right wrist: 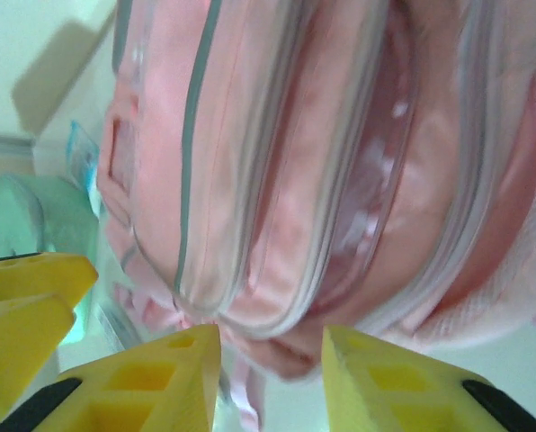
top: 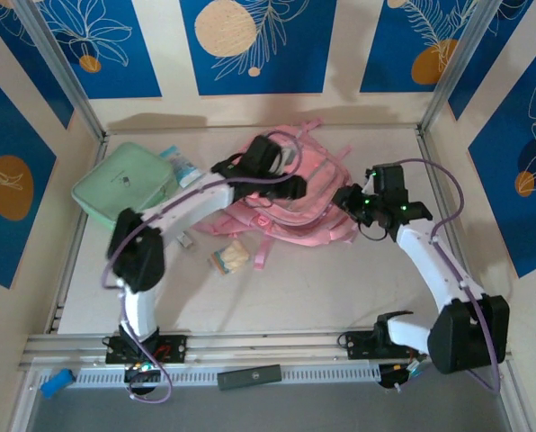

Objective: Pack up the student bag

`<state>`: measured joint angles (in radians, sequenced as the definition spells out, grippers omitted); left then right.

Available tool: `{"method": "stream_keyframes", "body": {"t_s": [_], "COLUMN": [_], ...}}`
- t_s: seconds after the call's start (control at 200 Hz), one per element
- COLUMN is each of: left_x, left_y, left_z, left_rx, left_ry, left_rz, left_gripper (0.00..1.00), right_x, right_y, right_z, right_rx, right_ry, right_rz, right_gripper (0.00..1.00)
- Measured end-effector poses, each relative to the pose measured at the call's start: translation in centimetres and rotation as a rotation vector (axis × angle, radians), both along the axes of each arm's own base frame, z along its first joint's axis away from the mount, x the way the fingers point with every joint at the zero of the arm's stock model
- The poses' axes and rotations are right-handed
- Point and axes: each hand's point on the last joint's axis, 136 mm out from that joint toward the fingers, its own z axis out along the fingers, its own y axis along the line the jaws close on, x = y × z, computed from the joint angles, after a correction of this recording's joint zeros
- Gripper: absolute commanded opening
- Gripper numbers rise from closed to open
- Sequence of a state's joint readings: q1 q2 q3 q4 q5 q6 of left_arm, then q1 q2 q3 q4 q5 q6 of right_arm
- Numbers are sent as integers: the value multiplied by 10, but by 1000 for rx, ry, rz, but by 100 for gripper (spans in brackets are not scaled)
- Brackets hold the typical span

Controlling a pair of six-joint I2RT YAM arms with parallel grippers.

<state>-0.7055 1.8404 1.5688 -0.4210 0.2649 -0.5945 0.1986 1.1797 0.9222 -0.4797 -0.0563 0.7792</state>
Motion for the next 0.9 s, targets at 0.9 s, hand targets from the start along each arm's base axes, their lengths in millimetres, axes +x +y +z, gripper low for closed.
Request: {"method": "stream_keyframes", "body": {"t_s": [0.9], "left_x": [54], "left_y": [103], "left_z": [-122], "left_rx": [-258], "left_ry": [311], "left_rz": [565], "left_gripper": [45], "right_x": [19], "right_y": [166], "right_z": [-104], "right_rx": [-601], "right_ry": [282], "right_rz": [155], "right_gripper": [37]}}
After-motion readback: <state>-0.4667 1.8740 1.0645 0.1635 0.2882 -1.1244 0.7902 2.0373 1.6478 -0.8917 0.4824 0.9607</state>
